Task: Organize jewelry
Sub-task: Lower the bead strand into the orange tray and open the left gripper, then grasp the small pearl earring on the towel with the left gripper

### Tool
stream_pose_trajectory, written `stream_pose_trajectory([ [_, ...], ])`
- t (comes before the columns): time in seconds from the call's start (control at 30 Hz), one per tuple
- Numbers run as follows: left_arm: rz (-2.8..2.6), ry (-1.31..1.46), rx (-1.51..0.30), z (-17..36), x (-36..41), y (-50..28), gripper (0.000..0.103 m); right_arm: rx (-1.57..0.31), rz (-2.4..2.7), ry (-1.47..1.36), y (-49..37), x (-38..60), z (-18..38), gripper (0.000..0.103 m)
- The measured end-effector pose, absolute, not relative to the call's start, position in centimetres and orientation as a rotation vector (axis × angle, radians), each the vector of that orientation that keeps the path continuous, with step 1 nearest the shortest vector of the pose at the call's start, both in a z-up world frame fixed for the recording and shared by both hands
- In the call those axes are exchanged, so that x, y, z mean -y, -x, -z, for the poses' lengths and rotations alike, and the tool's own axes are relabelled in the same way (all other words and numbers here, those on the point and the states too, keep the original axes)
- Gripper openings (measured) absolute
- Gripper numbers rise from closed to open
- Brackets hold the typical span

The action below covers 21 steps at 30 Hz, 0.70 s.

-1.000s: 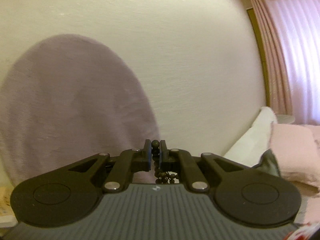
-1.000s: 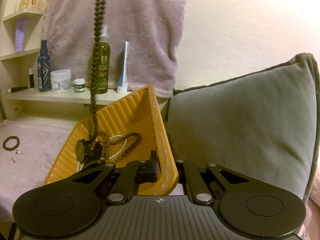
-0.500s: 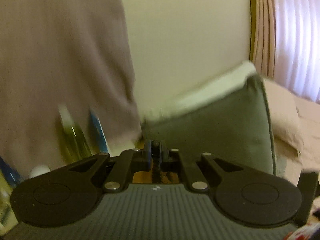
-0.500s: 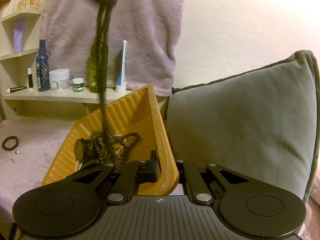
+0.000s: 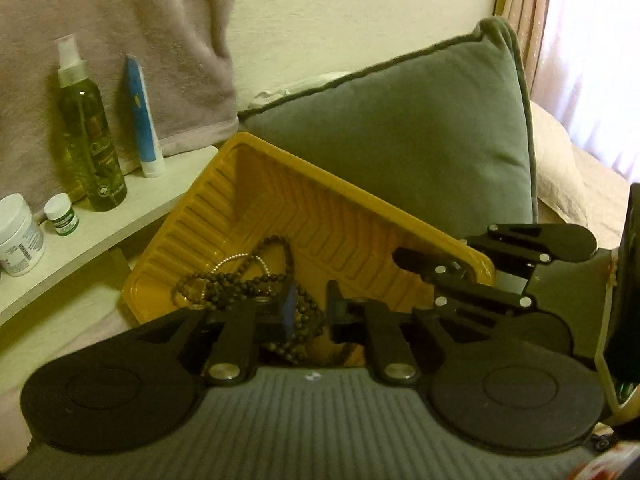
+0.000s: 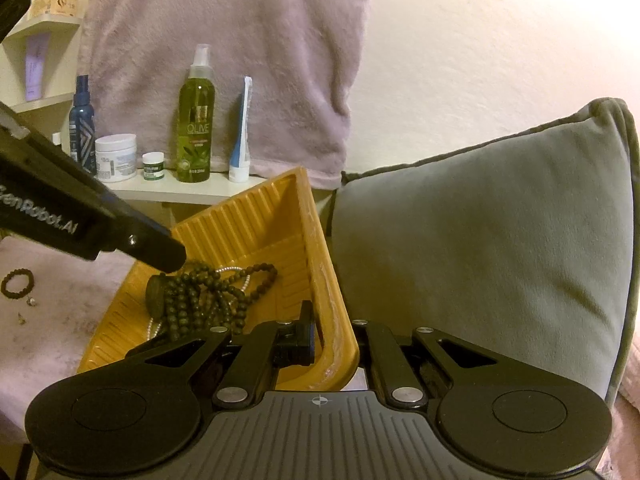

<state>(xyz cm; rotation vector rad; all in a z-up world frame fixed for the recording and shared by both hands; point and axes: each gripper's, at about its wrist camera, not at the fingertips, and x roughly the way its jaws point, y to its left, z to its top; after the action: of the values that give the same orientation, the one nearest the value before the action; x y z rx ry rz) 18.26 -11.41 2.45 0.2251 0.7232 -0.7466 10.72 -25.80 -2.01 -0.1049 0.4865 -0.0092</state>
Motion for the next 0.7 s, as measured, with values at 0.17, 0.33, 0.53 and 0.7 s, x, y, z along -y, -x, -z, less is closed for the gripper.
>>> stream_pose_trajectory([
  [0.17, 0.659, -0.206, -0.672, -3.5, 9.4, -17.7, 0.023, -0.486, 0.009, 0.104, -10.7, 25.8, 2.1, 0.006],
  [0.33, 0.548, -0.139, -0.633, -4.2, 6.2, -16.8, 0.027, -0.486, 0.009, 0.106, -10.7, 25.8, 2.1, 0.006],
  [0.53, 0.374, -0.056, -0.611, -3.8, 1.6, -15.7, 0.029, -0.486, 0.007, 0.107, -10.7, 25.7, 2.1, 0.006],
  [0.7, 0.213, -0.01, -0.621, -2.3, -2.6, -14.7, 0.03, -0.484, 0.006, 0.107, -10.6, 25.8, 2.1, 0.006],
])
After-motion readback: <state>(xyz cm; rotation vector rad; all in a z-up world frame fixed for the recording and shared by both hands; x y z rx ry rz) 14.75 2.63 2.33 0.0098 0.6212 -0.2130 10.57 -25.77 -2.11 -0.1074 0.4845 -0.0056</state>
